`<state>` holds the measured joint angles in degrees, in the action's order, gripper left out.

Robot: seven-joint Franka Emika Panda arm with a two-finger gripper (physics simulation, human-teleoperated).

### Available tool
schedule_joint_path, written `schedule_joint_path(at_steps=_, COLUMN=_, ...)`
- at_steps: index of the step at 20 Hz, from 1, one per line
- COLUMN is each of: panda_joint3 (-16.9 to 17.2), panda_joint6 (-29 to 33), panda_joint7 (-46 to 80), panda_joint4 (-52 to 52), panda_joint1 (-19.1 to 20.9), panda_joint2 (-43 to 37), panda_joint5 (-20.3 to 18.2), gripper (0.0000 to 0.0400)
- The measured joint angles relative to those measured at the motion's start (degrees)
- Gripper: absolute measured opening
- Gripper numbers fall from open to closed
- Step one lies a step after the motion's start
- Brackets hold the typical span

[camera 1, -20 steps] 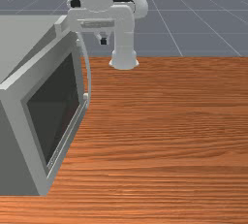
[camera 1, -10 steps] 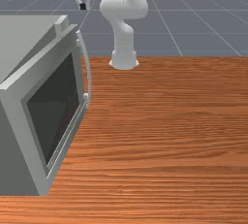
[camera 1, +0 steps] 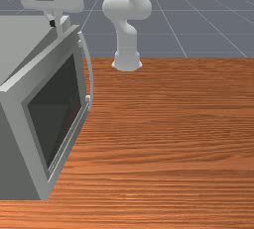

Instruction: Open the microwave

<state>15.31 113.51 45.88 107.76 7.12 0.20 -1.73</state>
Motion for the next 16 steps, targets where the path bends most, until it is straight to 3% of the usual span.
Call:
schedule_joint_path(at_steps=7, panda_joint3=-0.25, panda_joint6=3.32, panda_joint7=0.54, panda_joint4=1.08, panda_joint1=0.07, panda_joint2=1.10, panda_joint5=0.99, gripper=0.0013)
schedule_joint_path(at_steps=8, panda_joint3=-0.93, panda_joint6=3.99, panda_joint7=1.05, panda_joint4=2.00, panda_joint1=-0.08, panda_joint2=0.90, panda_joint5=0.96, gripper=0.0025)
schedule_joint_path(at_steps=9, panda_joint3=-1.78, panda_joint6=4.89, panda_joint7=1.64, panda_joint4=3.45, panda_joint1=-0.40, panda_joint2=1.68, panda_joint5=1.00, gripper=0.0000)
schedule_joint_path(at_steps=16, panda_joint3=-7.76, panda_joint6=6.90, panda_joint7=5.05, panda_joint4=4.82, panda_joint1=3.92, panda_joint2=0.95, panda_joint5=0.97, gripper=0.0000)
